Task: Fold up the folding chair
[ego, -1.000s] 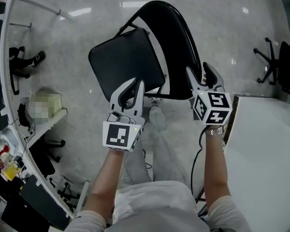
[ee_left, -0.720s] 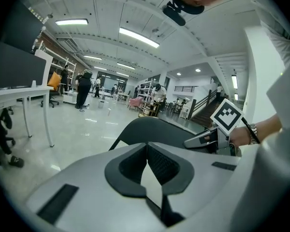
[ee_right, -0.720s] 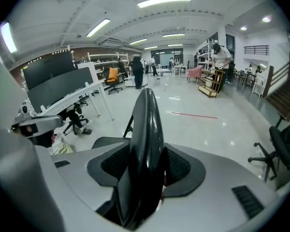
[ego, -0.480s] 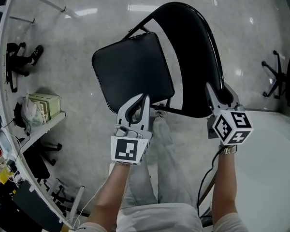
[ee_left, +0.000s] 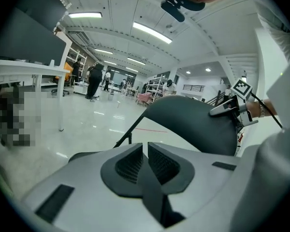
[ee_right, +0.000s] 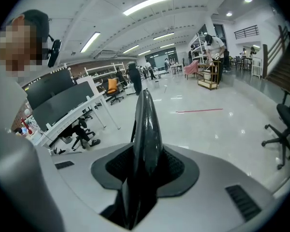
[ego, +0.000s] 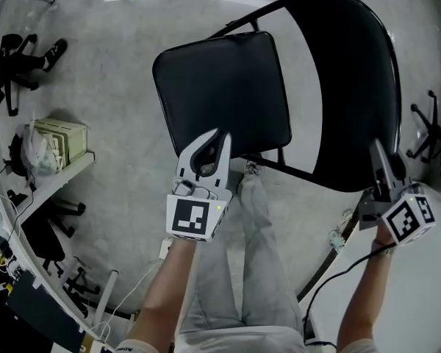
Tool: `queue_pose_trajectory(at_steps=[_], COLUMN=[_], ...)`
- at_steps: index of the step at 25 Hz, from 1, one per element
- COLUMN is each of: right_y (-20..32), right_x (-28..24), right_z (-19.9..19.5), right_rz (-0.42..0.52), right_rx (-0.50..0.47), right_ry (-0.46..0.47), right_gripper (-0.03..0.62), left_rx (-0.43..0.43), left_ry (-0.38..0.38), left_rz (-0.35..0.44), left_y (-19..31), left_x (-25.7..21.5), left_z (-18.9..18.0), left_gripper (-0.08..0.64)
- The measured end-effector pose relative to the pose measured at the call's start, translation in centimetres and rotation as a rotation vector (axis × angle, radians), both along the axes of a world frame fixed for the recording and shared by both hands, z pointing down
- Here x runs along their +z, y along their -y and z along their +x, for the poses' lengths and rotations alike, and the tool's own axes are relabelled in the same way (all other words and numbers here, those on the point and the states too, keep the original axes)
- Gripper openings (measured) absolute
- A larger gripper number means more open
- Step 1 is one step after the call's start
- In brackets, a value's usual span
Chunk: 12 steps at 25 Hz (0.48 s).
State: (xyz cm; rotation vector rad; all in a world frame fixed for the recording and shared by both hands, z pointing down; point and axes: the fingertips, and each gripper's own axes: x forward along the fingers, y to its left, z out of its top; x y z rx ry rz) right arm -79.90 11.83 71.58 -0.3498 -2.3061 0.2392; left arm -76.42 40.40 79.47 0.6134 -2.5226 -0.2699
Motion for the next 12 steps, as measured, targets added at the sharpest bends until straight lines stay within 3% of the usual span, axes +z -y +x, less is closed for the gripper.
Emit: queue_pose_trajectory(at_steps=[3,8,12], right_y=[-0.5,-0.4,-0.2], right_x=[0.0,0.1,0.2], right_z=[-0.4,-0.4,-0.3], right_rz=[-0.011,-0.023,-0.021], right_rx=[-0.033,-0.004,-0.003], right_ry=[0.018,0.01,-0.002], right_gripper=[0.137,0.135,0.133], left_rx=[-0.014,-0.052,-0.092], left_ry=[-0.032,-0.107,-0.199], left_rz=[0.023,0.107,0.225], left_y=[-3.1,-7.7,-11.1], left_x=[2.9,6.7,10.9], left_z=[0.3,1.0,1.8], left_gripper=[0.062,0.141,0.184])
